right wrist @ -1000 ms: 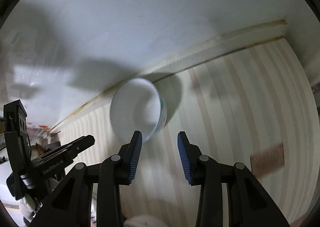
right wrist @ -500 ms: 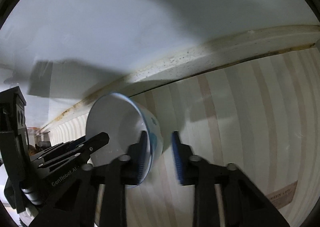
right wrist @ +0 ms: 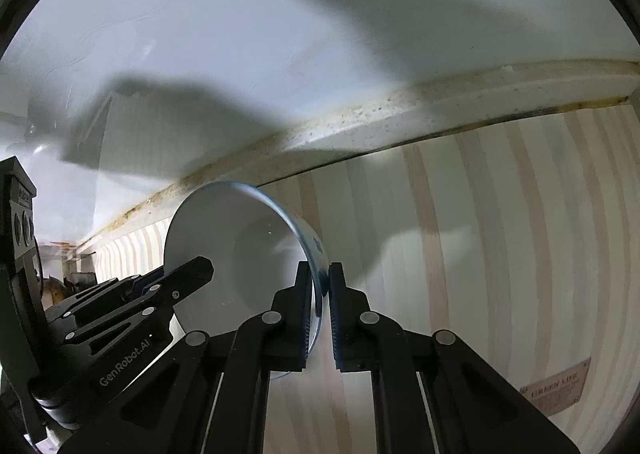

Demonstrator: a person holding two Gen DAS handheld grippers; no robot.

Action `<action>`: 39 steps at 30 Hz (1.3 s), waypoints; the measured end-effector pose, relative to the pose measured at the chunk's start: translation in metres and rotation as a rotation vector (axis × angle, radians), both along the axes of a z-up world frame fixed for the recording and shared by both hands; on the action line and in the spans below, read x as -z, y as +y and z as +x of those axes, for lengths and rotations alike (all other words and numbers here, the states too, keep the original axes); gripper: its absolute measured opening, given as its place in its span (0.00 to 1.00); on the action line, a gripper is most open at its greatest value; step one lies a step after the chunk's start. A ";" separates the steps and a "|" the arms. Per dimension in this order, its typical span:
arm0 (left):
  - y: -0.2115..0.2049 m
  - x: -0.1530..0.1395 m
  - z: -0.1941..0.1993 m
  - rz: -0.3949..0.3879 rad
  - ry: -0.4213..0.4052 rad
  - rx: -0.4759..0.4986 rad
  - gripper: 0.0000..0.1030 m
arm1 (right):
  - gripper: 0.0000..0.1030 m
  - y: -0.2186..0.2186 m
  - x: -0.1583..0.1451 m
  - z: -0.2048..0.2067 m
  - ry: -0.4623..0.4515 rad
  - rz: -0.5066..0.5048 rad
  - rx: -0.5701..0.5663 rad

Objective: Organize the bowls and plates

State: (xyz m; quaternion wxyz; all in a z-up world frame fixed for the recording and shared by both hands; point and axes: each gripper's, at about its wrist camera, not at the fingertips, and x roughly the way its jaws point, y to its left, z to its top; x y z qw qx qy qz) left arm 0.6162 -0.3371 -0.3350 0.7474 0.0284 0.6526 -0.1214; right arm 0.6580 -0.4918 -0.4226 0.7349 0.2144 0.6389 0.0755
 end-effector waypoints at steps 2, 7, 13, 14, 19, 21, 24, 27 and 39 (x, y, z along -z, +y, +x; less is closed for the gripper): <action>0.003 -0.008 -0.006 -0.009 -0.009 0.001 0.13 | 0.09 0.002 -0.007 -0.004 -0.007 -0.003 -0.003; 0.012 -0.026 -0.034 -0.028 -0.037 0.010 0.13 | 0.09 0.005 -0.032 -0.022 -0.031 -0.010 -0.008; 0.029 -0.058 -0.065 -0.059 -0.068 0.025 0.13 | 0.09 0.016 -0.067 -0.059 -0.066 -0.022 -0.013; 0.033 -0.065 -0.075 -0.066 -0.074 0.032 0.13 | 0.09 0.018 -0.074 -0.069 -0.073 -0.023 -0.012; 0.048 -0.086 -0.109 -0.072 -0.090 0.058 0.13 | 0.09 0.022 -0.101 -0.113 -0.094 -0.027 -0.009; 0.055 -0.092 -0.126 -0.079 -0.091 0.064 0.13 | 0.09 0.026 -0.111 -0.135 -0.103 -0.030 -0.007; 0.060 -0.098 -0.149 -0.082 -0.094 0.071 0.13 | 0.09 0.029 -0.124 -0.165 -0.109 -0.022 -0.003; 0.068 -0.103 -0.173 -0.082 -0.094 0.082 0.13 | 0.09 0.033 -0.129 -0.193 -0.114 -0.023 0.003; 0.077 -0.073 -0.237 -0.053 -0.024 0.132 0.13 | 0.09 0.045 -0.106 -0.280 -0.048 -0.024 0.005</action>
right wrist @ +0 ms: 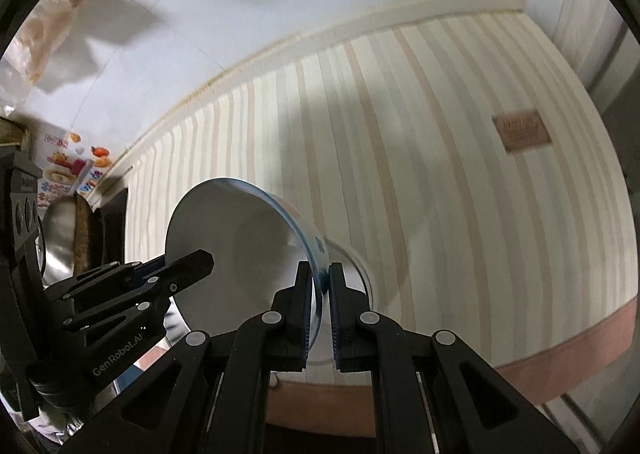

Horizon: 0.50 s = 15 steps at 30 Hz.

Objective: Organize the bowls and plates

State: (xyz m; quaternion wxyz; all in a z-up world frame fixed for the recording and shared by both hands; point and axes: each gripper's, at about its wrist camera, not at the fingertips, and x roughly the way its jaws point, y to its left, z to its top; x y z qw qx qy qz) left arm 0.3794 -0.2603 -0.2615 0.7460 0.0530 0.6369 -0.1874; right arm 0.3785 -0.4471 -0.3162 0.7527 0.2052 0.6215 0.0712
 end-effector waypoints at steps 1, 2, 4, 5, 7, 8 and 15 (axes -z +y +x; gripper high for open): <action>0.000 0.003 -0.002 0.003 0.006 0.002 0.13 | 0.09 0.000 0.004 -0.002 0.006 0.001 0.001; 0.000 0.008 -0.003 0.010 0.014 0.004 0.13 | 0.09 0.000 0.009 -0.005 0.014 0.002 0.002; 0.000 0.015 -0.006 0.020 0.022 0.007 0.13 | 0.09 0.000 0.019 -0.012 0.036 0.012 0.007; -0.001 0.018 -0.007 0.026 0.025 0.009 0.13 | 0.09 0.000 0.022 -0.014 0.042 0.012 0.006; -0.001 0.024 -0.007 0.036 0.036 0.012 0.13 | 0.09 0.001 0.029 -0.016 0.052 0.009 0.002; -0.002 0.026 -0.007 0.040 0.041 0.014 0.13 | 0.09 0.001 0.033 -0.017 0.061 0.008 0.001; -0.009 0.039 -0.009 0.067 0.073 0.041 0.13 | 0.09 -0.002 0.049 -0.013 0.101 -0.001 0.000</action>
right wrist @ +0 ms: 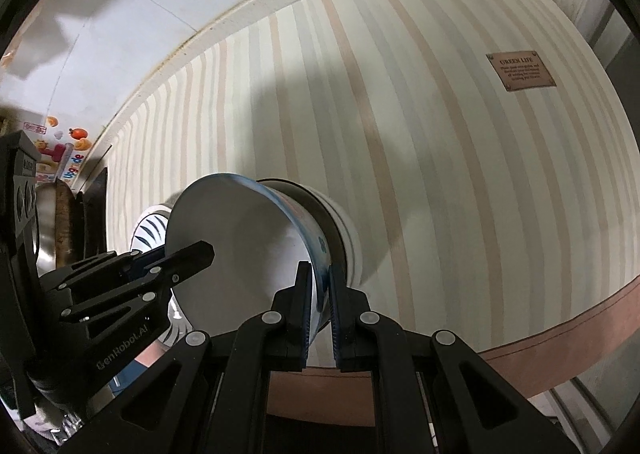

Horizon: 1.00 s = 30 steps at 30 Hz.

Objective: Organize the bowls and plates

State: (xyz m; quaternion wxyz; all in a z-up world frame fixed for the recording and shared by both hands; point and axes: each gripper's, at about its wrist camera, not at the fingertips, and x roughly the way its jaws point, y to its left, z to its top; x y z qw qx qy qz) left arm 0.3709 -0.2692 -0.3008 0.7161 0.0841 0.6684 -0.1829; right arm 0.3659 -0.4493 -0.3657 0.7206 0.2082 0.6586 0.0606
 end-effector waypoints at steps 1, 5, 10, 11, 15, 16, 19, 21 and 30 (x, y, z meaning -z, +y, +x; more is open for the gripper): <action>-0.001 0.001 0.000 0.006 0.002 0.007 0.13 | 0.09 0.000 0.000 0.001 0.003 -0.001 -0.002; -0.002 0.007 0.001 0.023 0.018 0.019 0.13 | 0.10 -0.002 0.004 0.009 0.013 -0.012 -0.006; -0.005 0.010 0.002 0.047 0.014 0.033 0.13 | 0.10 -0.003 0.005 0.015 0.026 -0.019 -0.007; -0.006 0.010 0.002 0.052 0.014 0.035 0.13 | 0.11 -0.003 0.006 0.015 0.029 -0.020 -0.008; -0.008 0.012 0.001 0.060 0.012 0.041 0.13 | 0.12 -0.003 0.006 0.016 0.036 -0.013 -0.003; -0.008 0.011 0.000 0.062 0.011 0.041 0.13 | 0.12 -0.003 0.007 0.016 0.037 -0.013 -0.003; -0.008 0.010 0.000 0.068 0.007 0.043 0.13 | 0.12 -0.002 0.007 0.017 0.040 -0.021 -0.006; -0.007 0.004 -0.002 0.066 -0.004 0.040 0.13 | 0.12 -0.002 0.007 0.017 0.042 -0.021 -0.005; 0.006 -0.052 -0.024 0.028 -0.112 0.061 0.16 | 0.23 0.004 -0.037 -0.006 -0.044 -0.090 -0.014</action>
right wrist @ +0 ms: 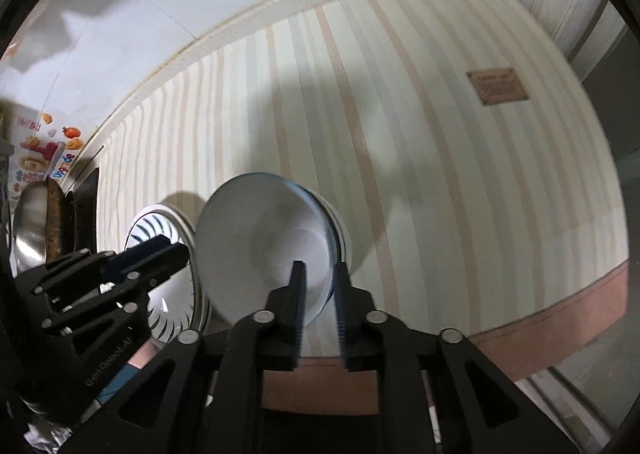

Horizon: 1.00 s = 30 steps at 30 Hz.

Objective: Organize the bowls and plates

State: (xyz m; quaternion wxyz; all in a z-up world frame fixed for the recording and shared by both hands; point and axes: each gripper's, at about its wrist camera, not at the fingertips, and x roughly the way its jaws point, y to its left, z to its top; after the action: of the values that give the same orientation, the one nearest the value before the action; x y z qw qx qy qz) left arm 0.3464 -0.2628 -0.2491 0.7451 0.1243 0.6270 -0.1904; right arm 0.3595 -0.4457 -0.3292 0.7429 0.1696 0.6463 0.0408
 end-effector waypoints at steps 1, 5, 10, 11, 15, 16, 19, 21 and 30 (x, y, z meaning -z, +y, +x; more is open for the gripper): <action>0.003 -0.008 -0.004 -0.007 -0.017 0.002 0.17 | 0.32 0.001 -0.008 -0.005 -0.016 -0.008 0.000; 0.012 -0.032 -0.018 -0.029 -0.059 0.019 0.22 | 0.44 0.002 -0.041 -0.027 -0.076 -0.031 0.007; 0.024 -0.056 -0.034 -0.076 -0.069 0.031 0.34 | 0.55 0.006 -0.075 -0.054 -0.125 -0.056 0.014; 0.027 -0.060 -0.037 -0.084 -0.074 0.033 0.36 | 0.58 0.007 -0.081 -0.059 -0.134 -0.062 0.014; 0.035 -0.076 -0.049 -0.099 -0.093 0.049 0.56 | 0.66 0.013 -0.107 -0.079 -0.172 -0.081 0.008; 0.037 -0.078 -0.050 -0.108 -0.092 0.048 0.65 | 0.68 0.015 -0.113 -0.083 -0.183 -0.086 0.004; 0.045 -0.087 -0.057 -0.130 -0.094 0.046 0.68 | 0.73 0.021 -0.127 -0.097 -0.207 -0.099 -0.002; 0.050 -0.092 -0.060 -0.144 -0.092 0.043 0.76 | 0.77 0.025 -0.137 -0.104 -0.229 -0.109 -0.005; 0.063 -0.104 -0.075 -0.184 -0.086 0.024 0.83 | 0.87 0.028 -0.156 -0.120 -0.250 -0.109 0.014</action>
State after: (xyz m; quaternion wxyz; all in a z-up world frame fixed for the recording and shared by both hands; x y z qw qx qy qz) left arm 0.2719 -0.1995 -0.1447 0.7772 0.0708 0.5727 -0.2508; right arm 0.2396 -0.4182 -0.1730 0.8259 0.1273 0.5488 0.0212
